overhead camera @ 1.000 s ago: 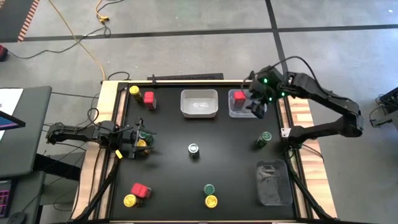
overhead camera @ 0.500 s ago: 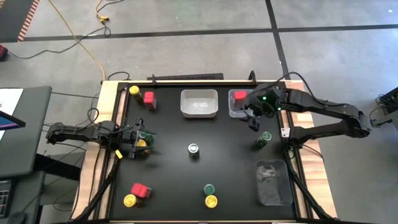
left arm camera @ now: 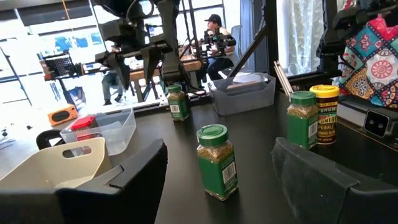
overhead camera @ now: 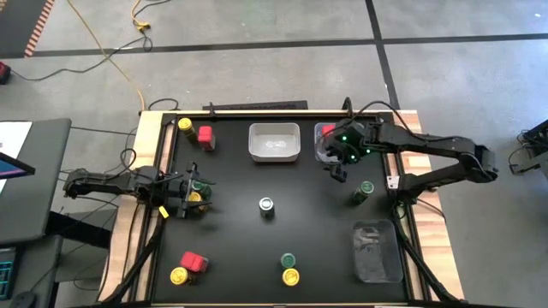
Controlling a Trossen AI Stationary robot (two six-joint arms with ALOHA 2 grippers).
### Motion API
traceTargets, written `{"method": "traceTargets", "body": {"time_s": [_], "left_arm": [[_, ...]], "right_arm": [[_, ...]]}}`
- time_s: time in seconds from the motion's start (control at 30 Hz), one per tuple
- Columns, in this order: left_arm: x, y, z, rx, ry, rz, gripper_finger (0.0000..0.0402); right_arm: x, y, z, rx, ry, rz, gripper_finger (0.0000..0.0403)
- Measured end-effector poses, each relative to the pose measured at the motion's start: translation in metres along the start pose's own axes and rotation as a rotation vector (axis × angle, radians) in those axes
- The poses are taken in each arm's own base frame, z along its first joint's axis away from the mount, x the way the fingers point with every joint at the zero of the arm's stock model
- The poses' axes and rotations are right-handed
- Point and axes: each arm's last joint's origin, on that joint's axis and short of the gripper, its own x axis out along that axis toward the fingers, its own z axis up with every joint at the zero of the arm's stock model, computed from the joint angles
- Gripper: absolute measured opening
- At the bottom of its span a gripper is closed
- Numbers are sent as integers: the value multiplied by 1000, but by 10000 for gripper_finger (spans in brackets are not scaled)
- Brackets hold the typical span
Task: Sort spices by type
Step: Put the middle green seasoning bottle into the white bin
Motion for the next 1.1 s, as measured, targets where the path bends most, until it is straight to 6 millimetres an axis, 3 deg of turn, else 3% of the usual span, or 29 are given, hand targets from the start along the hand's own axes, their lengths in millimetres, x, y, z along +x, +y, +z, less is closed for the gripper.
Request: {"method": "traceTargets", "body": {"time_s": [0.27,0.4,0.6,0.87,1.03,1.1], "left_arm": [[0,1,0,-7,5,46,279],[0,1,0,-65,6,47,279],[0,1,0,-286,0,48,279],[0,3,2,-309,-25,92,279],[-4,9,21,-320,-64,174,279],[-9,14,40,-337,-140,259,279]], "right_arm": [[5,0,5,56,-24,2,286],[5,0,6,112,-42,4,286],[5,0,10,176,-74,10,286],[5,0,10,183,-80,12,286],[5,0,10,177,-81,11,286],[5,0,10,176,-81,11,286]]}}
